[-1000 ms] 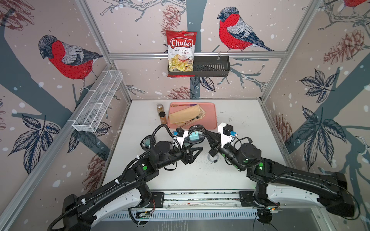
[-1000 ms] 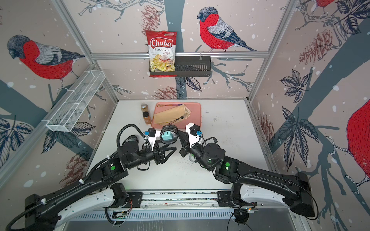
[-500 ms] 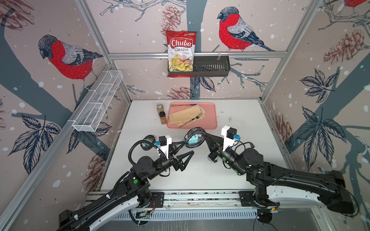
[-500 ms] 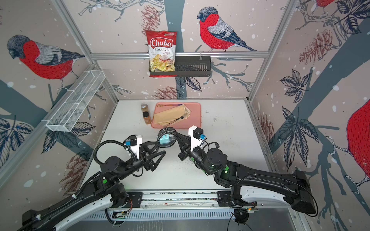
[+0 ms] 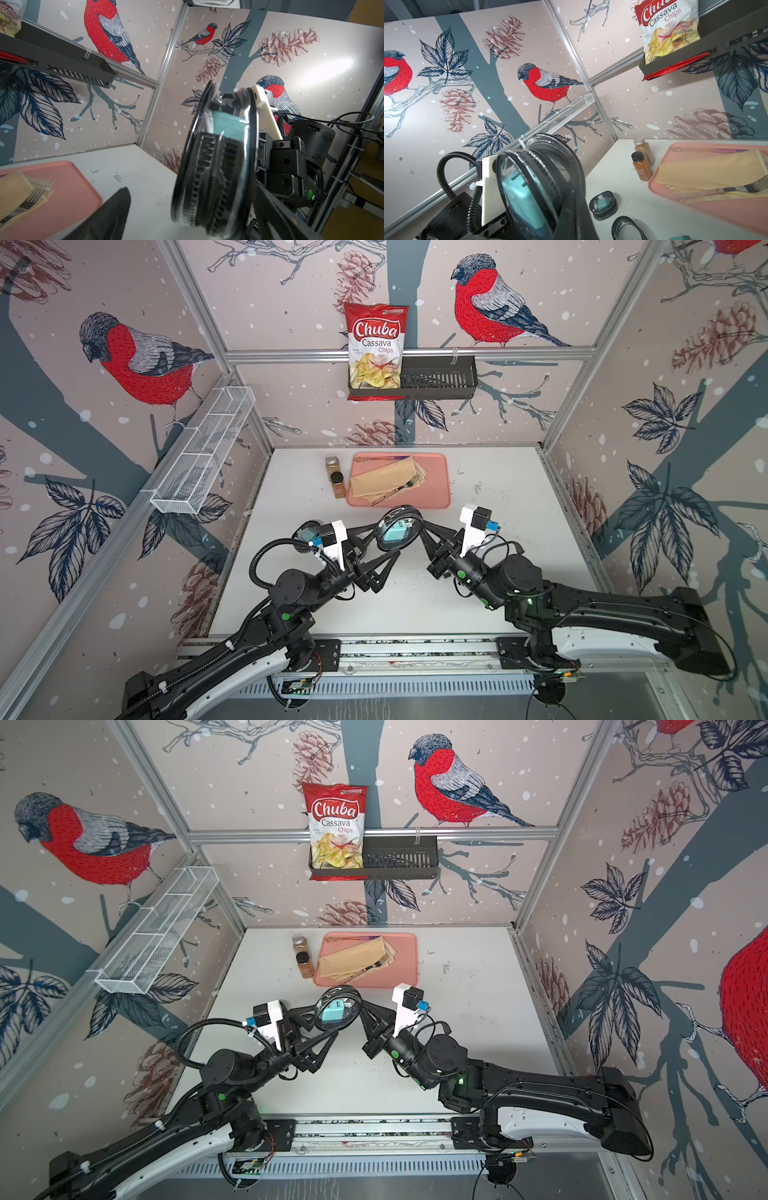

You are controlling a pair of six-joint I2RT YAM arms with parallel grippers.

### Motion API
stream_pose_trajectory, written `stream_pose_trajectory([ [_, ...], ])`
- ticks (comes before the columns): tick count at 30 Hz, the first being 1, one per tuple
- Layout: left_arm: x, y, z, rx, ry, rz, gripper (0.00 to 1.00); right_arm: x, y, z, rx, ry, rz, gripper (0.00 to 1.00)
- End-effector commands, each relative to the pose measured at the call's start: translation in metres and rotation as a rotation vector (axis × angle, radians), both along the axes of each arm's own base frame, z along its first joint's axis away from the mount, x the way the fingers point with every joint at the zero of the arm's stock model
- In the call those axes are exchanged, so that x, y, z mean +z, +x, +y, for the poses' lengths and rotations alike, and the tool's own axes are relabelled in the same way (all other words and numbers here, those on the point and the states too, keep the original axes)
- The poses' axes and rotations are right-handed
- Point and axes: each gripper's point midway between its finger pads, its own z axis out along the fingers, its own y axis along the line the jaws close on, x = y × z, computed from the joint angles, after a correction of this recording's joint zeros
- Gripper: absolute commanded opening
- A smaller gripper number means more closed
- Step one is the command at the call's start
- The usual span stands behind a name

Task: Pack away charging kits
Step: Zip the zipper on the storage bag.

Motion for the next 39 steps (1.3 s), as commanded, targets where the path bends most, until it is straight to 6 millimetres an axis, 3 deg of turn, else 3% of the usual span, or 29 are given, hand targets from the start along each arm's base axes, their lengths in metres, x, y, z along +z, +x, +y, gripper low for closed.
stream_pose_trajectory([
  [1, 0.033, -0.009, 0.007, 0.009, -0.069, -0.135, 0.94, 0.012, -0.001, -0.004, 0.013, 0.112, 0.039, 0.00],
  [14, 0.051, -0.006, 0.000, 0.013, -0.106, -0.190, 0.78, 0.008, -0.004, 0.003, 0.061, 0.214, 0.097, 0.00],
  [20, 0.062, -0.001, -0.001, 0.015, -0.128, -0.155, 0.66, 0.005, -0.006, 0.000, 0.071, 0.241, 0.110, 0.00],
  [28, 0.067, -0.002, -0.013, -0.041, -0.128, -0.141, 0.65, 0.006, -0.010, 0.000, 0.091, 0.260, 0.111, 0.00],
  [34, 0.063, -0.001, -0.016, -0.057, -0.130, -0.125, 0.71, 0.013, -0.011, -0.002, 0.097, 0.281, 0.102, 0.00],
  [37, 0.063, -0.001, -0.017, -0.061, -0.132, -0.121, 0.65, 0.011, -0.011, -0.001, 0.096, 0.284, 0.102, 0.00],
  [39, 0.063, -0.001, -0.017, -0.068, -0.133, -0.117, 0.55, 0.010, -0.011, -0.001, 0.094, 0.283, 0.104, 0.00],
])
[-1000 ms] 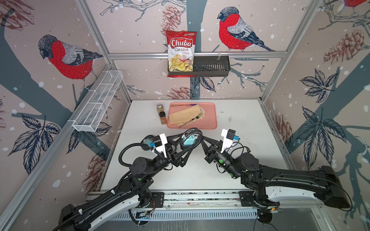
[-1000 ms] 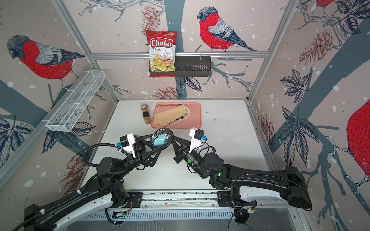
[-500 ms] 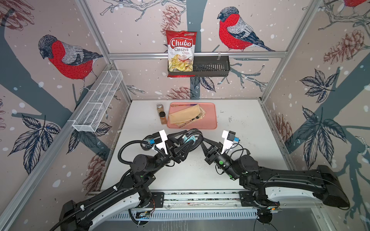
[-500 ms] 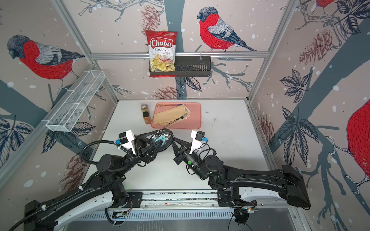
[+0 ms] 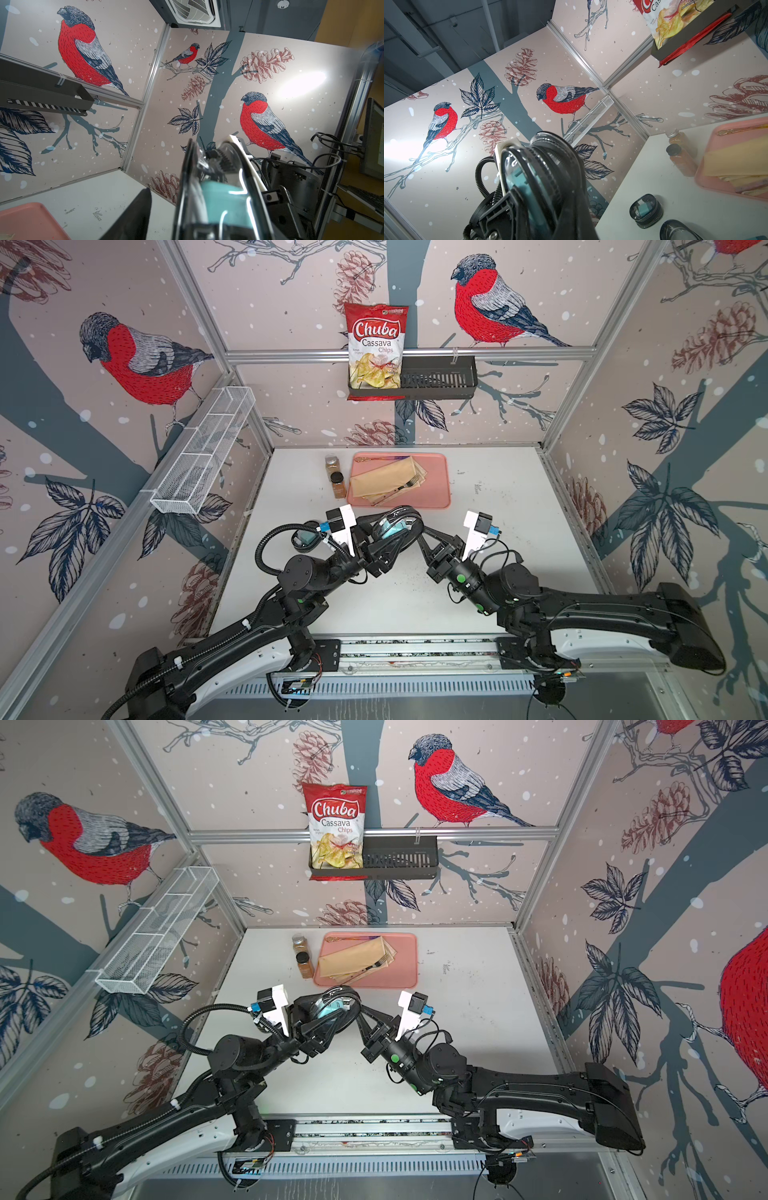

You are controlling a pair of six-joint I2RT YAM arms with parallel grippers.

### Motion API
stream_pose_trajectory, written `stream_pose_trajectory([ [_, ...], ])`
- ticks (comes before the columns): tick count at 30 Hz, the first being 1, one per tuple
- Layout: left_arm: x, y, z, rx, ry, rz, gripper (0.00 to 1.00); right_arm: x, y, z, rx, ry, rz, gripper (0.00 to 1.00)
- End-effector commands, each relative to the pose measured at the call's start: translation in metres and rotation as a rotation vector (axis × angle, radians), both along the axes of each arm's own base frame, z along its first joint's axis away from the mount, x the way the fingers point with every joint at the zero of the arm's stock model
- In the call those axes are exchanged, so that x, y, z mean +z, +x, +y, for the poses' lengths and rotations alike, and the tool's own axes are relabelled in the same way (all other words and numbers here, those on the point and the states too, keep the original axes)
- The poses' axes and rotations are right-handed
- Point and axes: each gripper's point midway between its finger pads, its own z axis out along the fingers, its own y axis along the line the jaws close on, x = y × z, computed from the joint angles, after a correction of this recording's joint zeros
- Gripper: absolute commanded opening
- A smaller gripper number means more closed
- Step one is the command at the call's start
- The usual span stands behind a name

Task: Pack away charging kits
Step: Zip the zipper on the storage bag.

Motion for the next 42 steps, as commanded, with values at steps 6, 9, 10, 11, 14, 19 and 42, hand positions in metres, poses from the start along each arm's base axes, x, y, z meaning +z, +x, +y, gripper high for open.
stream_pose_trajectory([
  [6, 0.020, -0.007, 0.005, -0.024, -0.046, -0.019, 0.18, 0.007, 0.000, -0.001, -0.016, 0.009, -0.025, 0.00],
  [9, 0.017, -0.005, 0.005, -0.026, -0.025, 0.023, 0.05, 0.000, 0.004, 0.000, -0.068, -0.082, -0.084, 0.00],
  [10, 0.015, -0.006, 0.005, -0.032, -0.015, 0.039, 0.02, -0.003, 0.009, -0.001, -0.100, -0.124, -0.097, 0.00],
  [11, 0.013, -0.006, 0.004, -0.039, -0.006, 0.064, 0.01, -0.006, 0.014, -0.002, -0.128, -0.163, -0.111, 0.00],
  [14, 0.009, -0.005, -0.001, -0.063, 0.057, 0.134, 0.00, -0.016, 0.030, -0.007, -0.186, -0.267, -0.139, 0.00],
  [19, -0.005, -0.002, -0.013, -0.087, 0.211, 0.270, 0.00, -0.032, 0.046, -0.020, -0.229, -0.360, -0.193, 0.00],
  [42, -0.045, -0.019, -0.025, -0.190, 0.547, 0.425, 0.00, -0.066, 0.065, -0.030, -0.209, -0.602, -0.436, 0.00],
])
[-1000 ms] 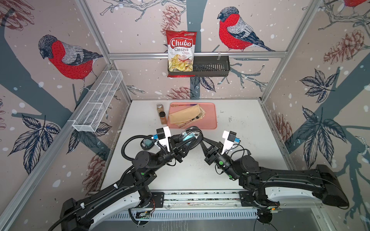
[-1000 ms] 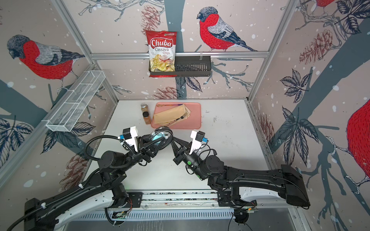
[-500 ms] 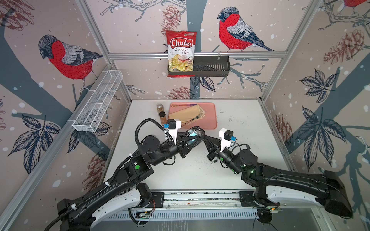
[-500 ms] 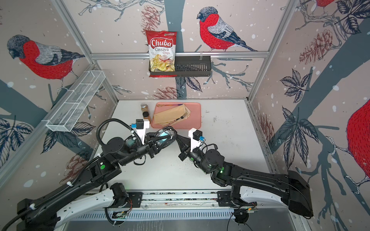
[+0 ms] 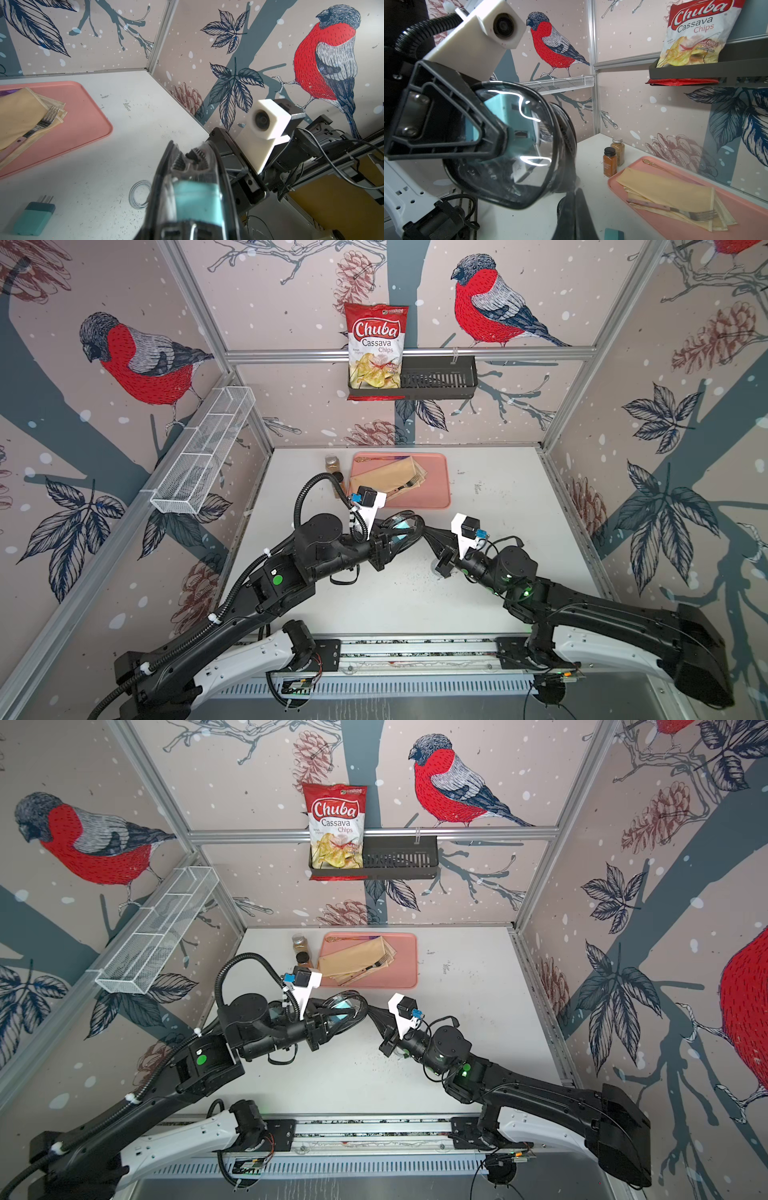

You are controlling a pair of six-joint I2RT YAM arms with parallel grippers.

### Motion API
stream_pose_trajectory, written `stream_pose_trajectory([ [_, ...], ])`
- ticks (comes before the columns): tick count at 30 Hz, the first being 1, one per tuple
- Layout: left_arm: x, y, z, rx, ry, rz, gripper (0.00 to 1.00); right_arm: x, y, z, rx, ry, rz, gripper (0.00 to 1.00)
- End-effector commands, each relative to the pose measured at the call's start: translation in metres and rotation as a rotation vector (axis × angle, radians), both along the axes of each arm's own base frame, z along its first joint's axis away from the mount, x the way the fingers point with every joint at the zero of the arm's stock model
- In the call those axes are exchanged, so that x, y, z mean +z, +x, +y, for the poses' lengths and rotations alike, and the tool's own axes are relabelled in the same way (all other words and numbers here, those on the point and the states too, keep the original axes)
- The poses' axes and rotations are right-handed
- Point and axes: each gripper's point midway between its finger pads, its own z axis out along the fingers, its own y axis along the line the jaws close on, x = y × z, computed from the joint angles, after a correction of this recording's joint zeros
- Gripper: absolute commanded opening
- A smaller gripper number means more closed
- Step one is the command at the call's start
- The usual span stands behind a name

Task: Pack away charging kits
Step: Zip the zipper on the storage bag.

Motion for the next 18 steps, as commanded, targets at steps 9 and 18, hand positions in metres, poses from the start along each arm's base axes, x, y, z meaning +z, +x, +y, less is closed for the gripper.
stream_pose_trajectory([
  [9, -0.034, -0.030, -0.012, -0.195, 0.107, 0.074, 0.00, -0.008, 0.038, -0.011, -0.194, -0.152, -0.084, 0.00],
  [18, -0.057, -0.032, -0.003, -0.177, 0.175, 0.114, 0.00, -0.009, 0.044, -0.029, -0.246, -0.201, -0.143, 0.00],
])
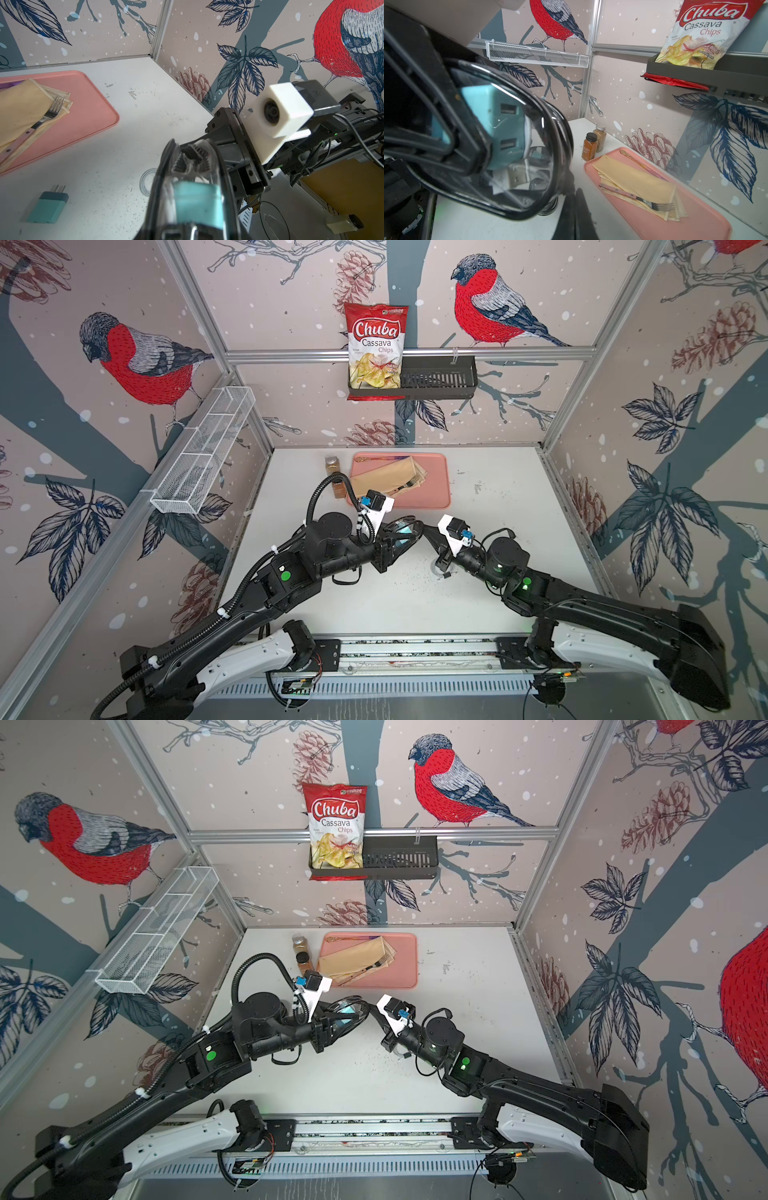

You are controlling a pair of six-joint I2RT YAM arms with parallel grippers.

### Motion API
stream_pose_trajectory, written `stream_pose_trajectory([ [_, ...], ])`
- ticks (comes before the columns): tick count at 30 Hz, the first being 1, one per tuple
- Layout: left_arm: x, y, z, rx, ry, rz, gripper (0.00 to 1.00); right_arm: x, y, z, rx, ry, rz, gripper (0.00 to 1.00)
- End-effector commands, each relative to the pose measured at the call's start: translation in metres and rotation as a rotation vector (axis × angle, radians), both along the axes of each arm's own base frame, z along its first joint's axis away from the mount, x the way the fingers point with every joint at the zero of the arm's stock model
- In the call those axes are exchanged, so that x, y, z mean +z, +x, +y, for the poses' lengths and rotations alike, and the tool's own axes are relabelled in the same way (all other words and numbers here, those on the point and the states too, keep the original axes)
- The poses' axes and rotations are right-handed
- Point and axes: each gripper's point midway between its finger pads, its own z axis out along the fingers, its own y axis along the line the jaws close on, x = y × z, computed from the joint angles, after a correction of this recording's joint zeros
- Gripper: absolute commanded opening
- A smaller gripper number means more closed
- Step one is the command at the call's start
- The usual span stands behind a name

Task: Pack away charging kits
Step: Zip the zipper on the storage bag.

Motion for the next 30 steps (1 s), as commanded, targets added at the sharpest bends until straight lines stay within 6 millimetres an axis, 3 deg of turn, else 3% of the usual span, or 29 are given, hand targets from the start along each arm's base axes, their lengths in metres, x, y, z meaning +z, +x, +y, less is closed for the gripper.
stream_pose_trajectory([
  [1, -0.031, -0.035, 0.002, -0.154, 0.091, 0.124, 0.00, 0.011, 0.026, -0.027, -0.184, 0.011, -0.060, 0.00],
  [6, -0.044, -0.035, 0.003, -0.151, 0.131, 0.149, 0.00, 0.017, 0.026, -0.033, -0.195, 0.015, -0.095, 0.00],
  [11, -0.052, -0.036, 0.000, -0.166, 0.144, 0.170, 0.00, 0.024, 0.017, -0.023, -0.117, -0.028, -0.150, 0.00],
  [17, -0.066, -0.037, -0.003, -0.181, 0.176, 0.199, 0.00, 0.037, 0.020, -0.019, -0.121, -0.064, -0.200, 0.00],
  [30, -0.077, -0.034, 0.001, -0.151, 0.198, 0.216, 0.00, 0.048, 0.019, -0.016, -0.110, -0.169, -0.323, 0.00],
])
